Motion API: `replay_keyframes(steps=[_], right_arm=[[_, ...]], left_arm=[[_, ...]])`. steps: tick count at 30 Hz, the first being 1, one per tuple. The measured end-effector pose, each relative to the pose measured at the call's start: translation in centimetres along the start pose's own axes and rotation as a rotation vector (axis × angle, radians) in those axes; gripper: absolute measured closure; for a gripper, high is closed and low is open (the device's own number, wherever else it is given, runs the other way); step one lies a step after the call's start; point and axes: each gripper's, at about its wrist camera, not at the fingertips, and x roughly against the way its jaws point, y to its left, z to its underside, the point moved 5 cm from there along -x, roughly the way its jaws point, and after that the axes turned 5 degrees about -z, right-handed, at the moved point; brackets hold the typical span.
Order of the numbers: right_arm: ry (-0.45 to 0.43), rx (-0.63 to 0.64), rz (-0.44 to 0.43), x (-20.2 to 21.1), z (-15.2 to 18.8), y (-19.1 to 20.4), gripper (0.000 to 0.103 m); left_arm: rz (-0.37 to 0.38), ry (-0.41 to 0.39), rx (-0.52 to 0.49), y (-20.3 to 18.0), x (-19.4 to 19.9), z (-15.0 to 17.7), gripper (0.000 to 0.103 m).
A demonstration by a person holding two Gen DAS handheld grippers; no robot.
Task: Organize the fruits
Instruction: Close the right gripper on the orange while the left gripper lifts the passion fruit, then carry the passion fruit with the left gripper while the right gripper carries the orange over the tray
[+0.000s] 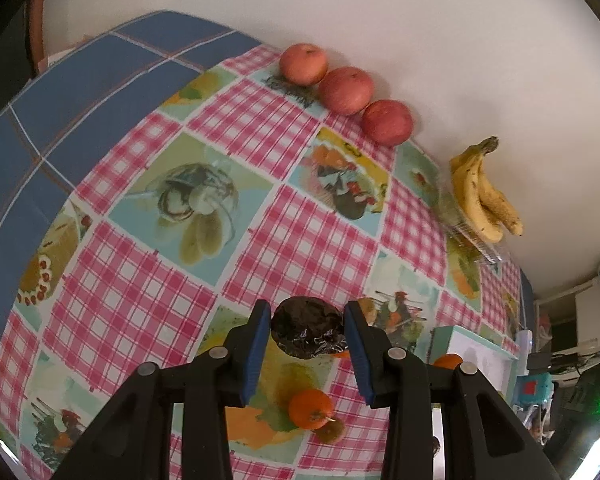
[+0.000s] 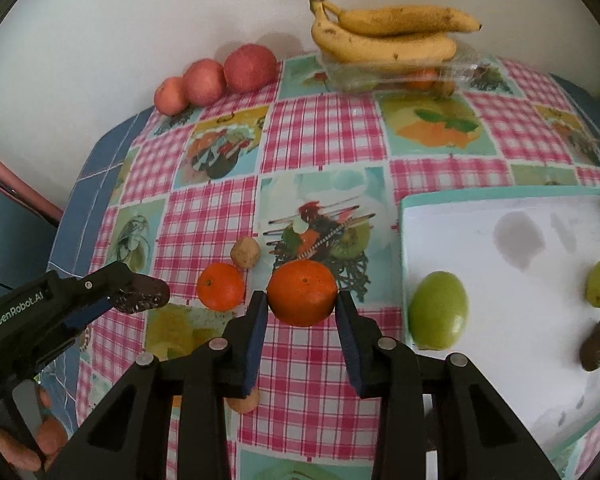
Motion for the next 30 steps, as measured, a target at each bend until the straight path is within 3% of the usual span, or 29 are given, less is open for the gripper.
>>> replay_keyframes(steps=[8, 13, 22, 30], right_arm=[[-0.046, 0.015, 0.014, 3.2, -0.3, -0.4, 0.067], [-0.044, -0.032, 0.026, 4.2, -0.3, -2.7, 0.067], [-0.061, -0.177, 0.142, 6.6, 0.1, -11.4, 0.067], [-0.091, -0.297, 0.21, 10.0, 0.4, -19.1, 0.067]], left_arm=[[0.007, -0.029, -0.049, -1.9, 1.2, 0.4, 0.063], [0.012, -0.018, -0.084, -3.4, 1.0, 1.2, 0.063], [0.047, 0.023, -0.199, -8.8, 0.2, 4.5, 0.063], [0.109, 0.103, -0.399, -16.7, -1.3, 10.4, 0.063]])
